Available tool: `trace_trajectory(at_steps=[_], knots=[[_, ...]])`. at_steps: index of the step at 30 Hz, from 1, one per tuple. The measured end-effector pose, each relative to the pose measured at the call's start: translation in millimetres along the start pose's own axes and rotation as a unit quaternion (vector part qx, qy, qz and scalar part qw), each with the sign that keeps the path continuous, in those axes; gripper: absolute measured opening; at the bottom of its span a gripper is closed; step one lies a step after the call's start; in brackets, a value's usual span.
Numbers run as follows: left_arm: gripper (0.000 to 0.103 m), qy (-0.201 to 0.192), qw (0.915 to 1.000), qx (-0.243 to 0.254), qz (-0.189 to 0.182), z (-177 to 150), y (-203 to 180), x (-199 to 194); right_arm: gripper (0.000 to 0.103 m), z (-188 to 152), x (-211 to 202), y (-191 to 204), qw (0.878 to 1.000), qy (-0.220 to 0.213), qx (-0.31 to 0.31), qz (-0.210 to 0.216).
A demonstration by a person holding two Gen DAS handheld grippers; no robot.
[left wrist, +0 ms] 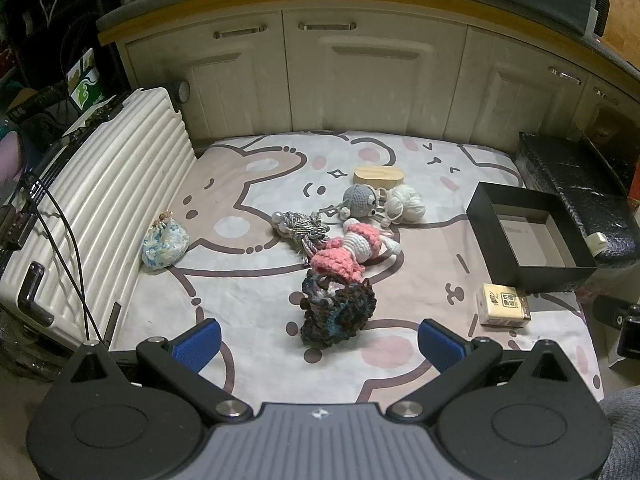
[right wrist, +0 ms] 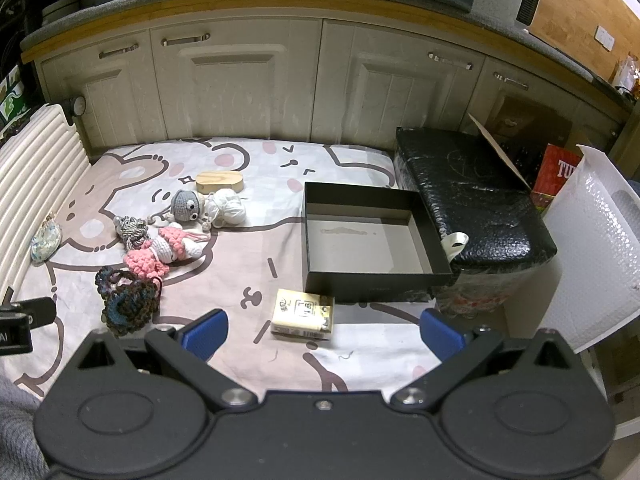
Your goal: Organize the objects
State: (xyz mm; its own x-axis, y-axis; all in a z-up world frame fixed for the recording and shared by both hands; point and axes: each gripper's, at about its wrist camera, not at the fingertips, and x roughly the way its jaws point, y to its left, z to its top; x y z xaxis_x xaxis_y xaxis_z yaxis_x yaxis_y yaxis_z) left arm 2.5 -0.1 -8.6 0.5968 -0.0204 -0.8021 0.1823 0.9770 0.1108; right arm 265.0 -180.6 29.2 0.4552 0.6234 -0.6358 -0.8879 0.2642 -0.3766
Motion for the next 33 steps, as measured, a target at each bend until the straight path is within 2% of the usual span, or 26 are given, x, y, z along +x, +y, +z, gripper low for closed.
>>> trace_trajectory(at_steps=[33], knots=[[0.103,0.001,0.9999,0.01,-0.007,1.5,-0.1,-0.2,0.103,-1.1,-1.3,2.2,0.997,0.025,0.045,-0.052]])
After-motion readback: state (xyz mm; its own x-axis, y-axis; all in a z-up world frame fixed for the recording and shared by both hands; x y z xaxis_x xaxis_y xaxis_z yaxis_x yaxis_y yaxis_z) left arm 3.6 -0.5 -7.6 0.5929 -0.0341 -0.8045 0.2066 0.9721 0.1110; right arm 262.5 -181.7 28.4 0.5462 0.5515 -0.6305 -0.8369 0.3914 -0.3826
